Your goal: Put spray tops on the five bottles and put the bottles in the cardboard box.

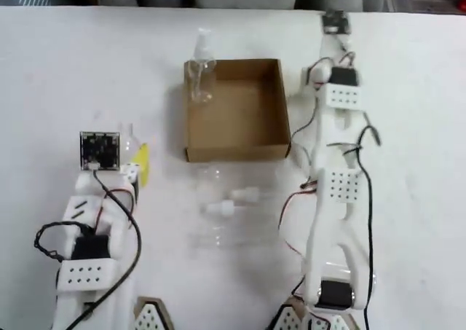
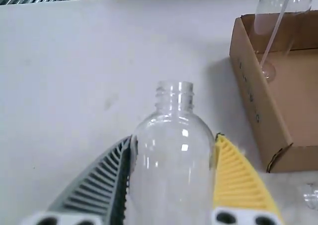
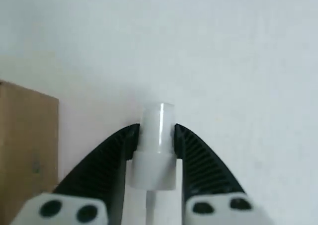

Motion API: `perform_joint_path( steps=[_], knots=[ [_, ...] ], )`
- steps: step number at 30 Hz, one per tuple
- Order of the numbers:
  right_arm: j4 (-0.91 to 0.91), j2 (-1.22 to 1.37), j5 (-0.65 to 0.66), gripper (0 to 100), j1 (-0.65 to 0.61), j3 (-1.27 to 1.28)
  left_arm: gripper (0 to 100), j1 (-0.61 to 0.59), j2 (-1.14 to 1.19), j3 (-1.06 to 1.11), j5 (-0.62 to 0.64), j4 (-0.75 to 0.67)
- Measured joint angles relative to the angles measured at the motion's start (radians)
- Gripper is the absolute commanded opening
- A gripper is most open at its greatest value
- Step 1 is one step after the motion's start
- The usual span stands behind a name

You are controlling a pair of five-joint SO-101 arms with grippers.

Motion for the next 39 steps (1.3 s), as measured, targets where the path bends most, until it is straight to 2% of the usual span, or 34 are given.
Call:
perform_joint_path(
  steps=[9,15,25,31,34,39],
  knots=[
    [0.384,-0.23,0.0,1.6,0.094,0.0,2,0.0,0.0,0.0,0.0,0.0],
    [0.43,-0.358,0.0,1.5,0.19,0.08,2,0.0,0.0,0.0,0.0,0.0],
    [0.43,-0.743,0.002,1.5,0.259,0.666,2,0.0,0.0,0.0,0.0,0.0],
    [0.43,-0.945,0.169,1.6,0.311,1.03,2,0.0,0.0,0.0,0.0,0.0],
    [0.425,-1.023,0.212,1.6,0.348,1.186,2,0.0,0.0,0.0,0.0,0.0],
    [0.29,-1.115,0.278,1.6,0.439,1.447,2,0.0,0.0,0.0,0.0,0.0]
  ],
)
